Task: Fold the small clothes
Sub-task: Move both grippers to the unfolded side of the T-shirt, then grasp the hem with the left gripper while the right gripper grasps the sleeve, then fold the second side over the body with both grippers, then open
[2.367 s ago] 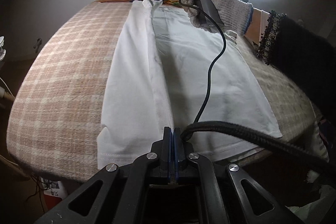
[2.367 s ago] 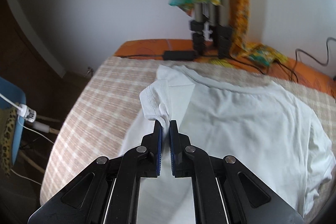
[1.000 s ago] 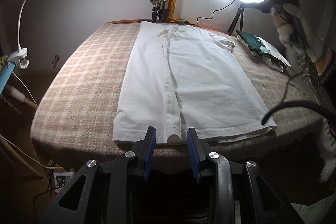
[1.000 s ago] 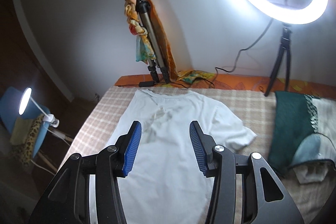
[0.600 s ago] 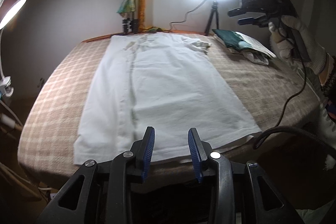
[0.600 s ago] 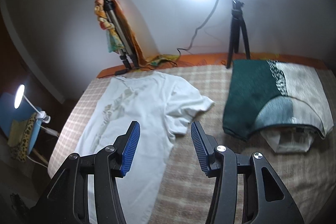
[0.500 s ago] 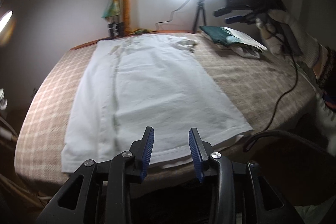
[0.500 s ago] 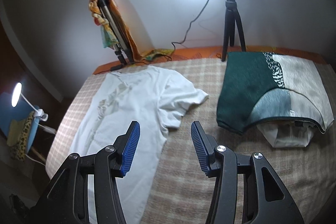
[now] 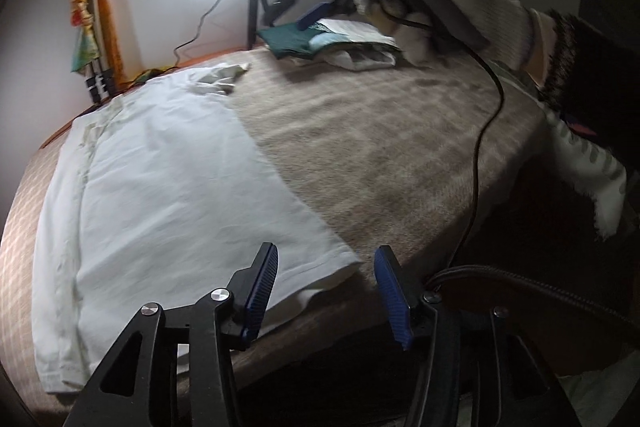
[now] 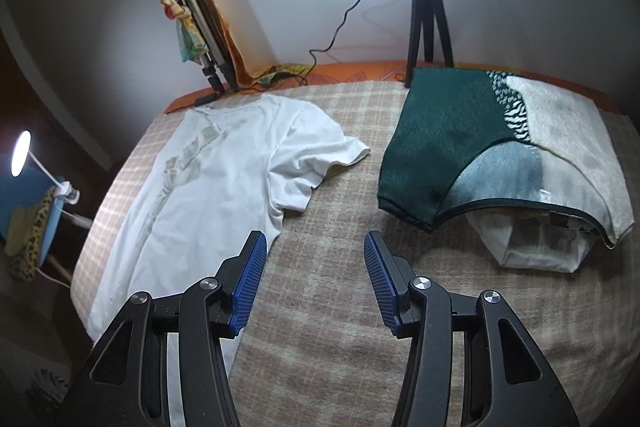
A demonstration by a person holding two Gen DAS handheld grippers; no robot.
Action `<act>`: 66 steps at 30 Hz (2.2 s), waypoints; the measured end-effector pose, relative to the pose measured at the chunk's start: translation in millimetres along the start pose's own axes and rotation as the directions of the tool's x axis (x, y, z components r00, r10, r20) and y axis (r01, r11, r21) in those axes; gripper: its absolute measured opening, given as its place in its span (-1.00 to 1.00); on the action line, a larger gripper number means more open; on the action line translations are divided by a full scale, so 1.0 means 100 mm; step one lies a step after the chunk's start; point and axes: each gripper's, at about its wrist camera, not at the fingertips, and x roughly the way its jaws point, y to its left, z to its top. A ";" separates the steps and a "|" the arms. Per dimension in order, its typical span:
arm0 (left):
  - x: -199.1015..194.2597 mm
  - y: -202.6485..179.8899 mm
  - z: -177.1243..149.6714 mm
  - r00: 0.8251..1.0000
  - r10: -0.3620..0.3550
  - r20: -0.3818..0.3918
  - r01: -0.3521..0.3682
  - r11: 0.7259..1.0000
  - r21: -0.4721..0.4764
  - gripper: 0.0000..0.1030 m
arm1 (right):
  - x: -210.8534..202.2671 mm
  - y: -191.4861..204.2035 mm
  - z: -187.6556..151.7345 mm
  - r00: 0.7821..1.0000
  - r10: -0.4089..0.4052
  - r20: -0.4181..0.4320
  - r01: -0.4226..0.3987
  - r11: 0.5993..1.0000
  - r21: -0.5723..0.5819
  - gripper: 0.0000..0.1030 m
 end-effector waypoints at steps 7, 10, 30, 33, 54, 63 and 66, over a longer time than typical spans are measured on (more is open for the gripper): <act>0.33 -0.07 0.03 0.997 0.051 -0.062 -0.050 0.998 0.023 -0.15 | 0.57 0.00 0.05 0.994 0.081 -0.074 -0.080 0.996 0.027 -0.03; 0.39 -0.05 0.04 0.997 0.054 -0.061 -0.053 0.999 0.010 -0.23 | 0.83 -0.02 0.11 0.989 0.103 -0.102 -0.096 0.993 0.070 -0.03; 0.20 0.33 0.10 0.999 -0.032 0.023 0.036 0.980 -0.194 -0.90 | 1.58 -0.09 0.51 0.993 0.060 -0.098 -0.038 0.977 0.211 0.06; 0.16 0.38 0.09 0.999 -0.038 0.034 0.045 0.975 -0.215 -0.91 | 1.64 -0.02 0.53 0.992 0.067 -0.111 -0.045 0.981 0.189 -0.67; -0.35 0.93 -0.19 0.989 -0.004 0.148 0.067 0.902 -0.426 -0.92 | 1.42 0.89 0.92 0.999 -0.011 -0.053 0.012 1.000 0.009 -0.89; -0.36 1.24 -0.48 0.994 0.055 0.098 0.004 0.856 -0.517 -0.93 | 1.87 1.57 0.95 0.992 -0.066 -0.104 0.052 0.989 -0.136 -0.89; -0.34 1.30 -0.54 0.995 0.068 0.079 -0.016 0.850 -0.527 -0.92 | 2.06 1.72 0.92 0.988 -0.080 -0.129 0.057 0.984 -0.171 -0.89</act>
